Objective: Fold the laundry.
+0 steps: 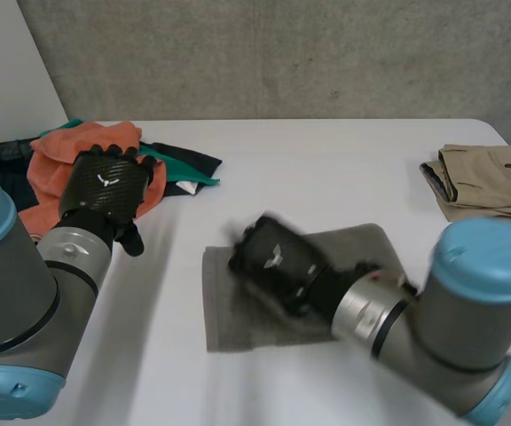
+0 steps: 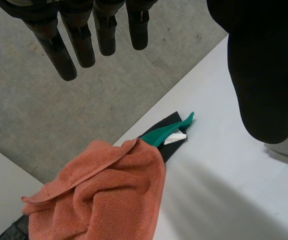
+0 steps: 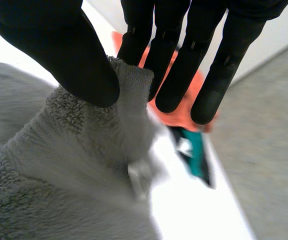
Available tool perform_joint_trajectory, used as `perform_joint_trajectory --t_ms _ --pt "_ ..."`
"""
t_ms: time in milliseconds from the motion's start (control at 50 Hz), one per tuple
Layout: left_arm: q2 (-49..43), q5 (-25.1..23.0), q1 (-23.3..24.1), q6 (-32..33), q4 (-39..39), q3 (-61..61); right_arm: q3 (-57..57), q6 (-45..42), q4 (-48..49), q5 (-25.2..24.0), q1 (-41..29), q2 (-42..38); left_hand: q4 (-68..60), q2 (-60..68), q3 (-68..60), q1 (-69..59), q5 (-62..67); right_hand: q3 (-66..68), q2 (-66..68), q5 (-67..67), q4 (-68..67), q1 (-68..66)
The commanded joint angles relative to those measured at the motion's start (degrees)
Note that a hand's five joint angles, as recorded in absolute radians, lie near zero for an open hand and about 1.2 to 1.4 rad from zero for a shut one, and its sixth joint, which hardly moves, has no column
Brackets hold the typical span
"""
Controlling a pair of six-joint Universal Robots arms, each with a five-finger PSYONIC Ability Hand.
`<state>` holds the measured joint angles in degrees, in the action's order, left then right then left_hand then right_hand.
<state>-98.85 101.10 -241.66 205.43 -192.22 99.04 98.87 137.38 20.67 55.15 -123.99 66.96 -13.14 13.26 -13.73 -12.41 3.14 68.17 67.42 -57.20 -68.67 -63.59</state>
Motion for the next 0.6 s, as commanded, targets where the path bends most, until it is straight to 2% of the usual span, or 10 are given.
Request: perform_joint_trajectory --t_ms 20,80,120,140,220,300,440,500,580,600 --pt "-0.21 -0.2 0.75 -0.02 -0.09 -0.25 1.59 -0.89 -1.16 -0.66 -0.2 -2.98 1.24 -1.36 1.84 0.51 -1.25 -15.74 -14.99 14.78 16.24 11.17" --pt "-0.47 -0.2 0.93 -0.02 -0.18 -1.13 2.11 0.6 -2.65 -0.4 2.33 0.34 1.24 -1.36 1.84 0.51 -1.25 -30.95 -30.21 29.99 31.46 26.38" --pt "-0.73 -0.29 1.19 0.06 -0.26 -1.57 2.73 2.44 -4.14 -0.31 5.32 3.6 1.24 -1.36 1.84 0.51 -1.25 -55.73 -54.99 54.77 56.24 51.16" --pt "-0.82 -0.29 1.45 0.06 -0.26 -1.92 2.82 3.67 -4.93 -0.13 6.82 4.83 1.24 -1.36 1.84 0.51 -1.25 -58.17 -57.42 57.2 58.67 53.59" --pt "-2.22 -0.29 4.17 0.06 -0.97 -4.11 2.82 11.05 -11.07 0.48 13.23 8.79 1.24 -1.36 1.84 0.51 -1.25 -58.17 -57.42 57.2 58.67 53.59" --pt "-5.82 -0.2 9.53 0.06 -1.32 -6.92 3.78 12.74 -16.0 1.8 17.01 10.64 1.07 -1.19 1.67 0.35 -1.08 -58.17 -57.42 57.2 58.67 53.59" --pt "-9.17 -0.2 12.44 0.06 -1.32 -8.69 9.05 -1.02 -17.95 5.66 26.68 9.95 1.24 -1.36 1.83 0.51 -1.25 -58.17 -57.42 57.2 58.67 53.59" --pt "-9.35 -0.2 12.44 0.06 -1.32 -8.6 9.32 -6.93 -18.3 7.33 28.45 7.49 1.24 -1.36 1.84 0.51 -1.25 -48.37 -47.63 47.41 48.88 43.8" --pt "-9.61 -0.2 12.35 0.06 -1.23 -8.34 8.45 -12.13 -19.44 11.11 28.8 3.44 1.24 -1.36 1.84 0.51 -1.25 -19.63 -18.89 18.67 20.14 15.06" --pt "-9.18 -0.2 12.27 0.06 -1.23 -7.99 7.57 -12.4 -19.62 13.12 28.54 2.66 1.24 -1.36 1.84 0.51 -1.25 0.09 0.83 -1.05 0.42 -4.66"
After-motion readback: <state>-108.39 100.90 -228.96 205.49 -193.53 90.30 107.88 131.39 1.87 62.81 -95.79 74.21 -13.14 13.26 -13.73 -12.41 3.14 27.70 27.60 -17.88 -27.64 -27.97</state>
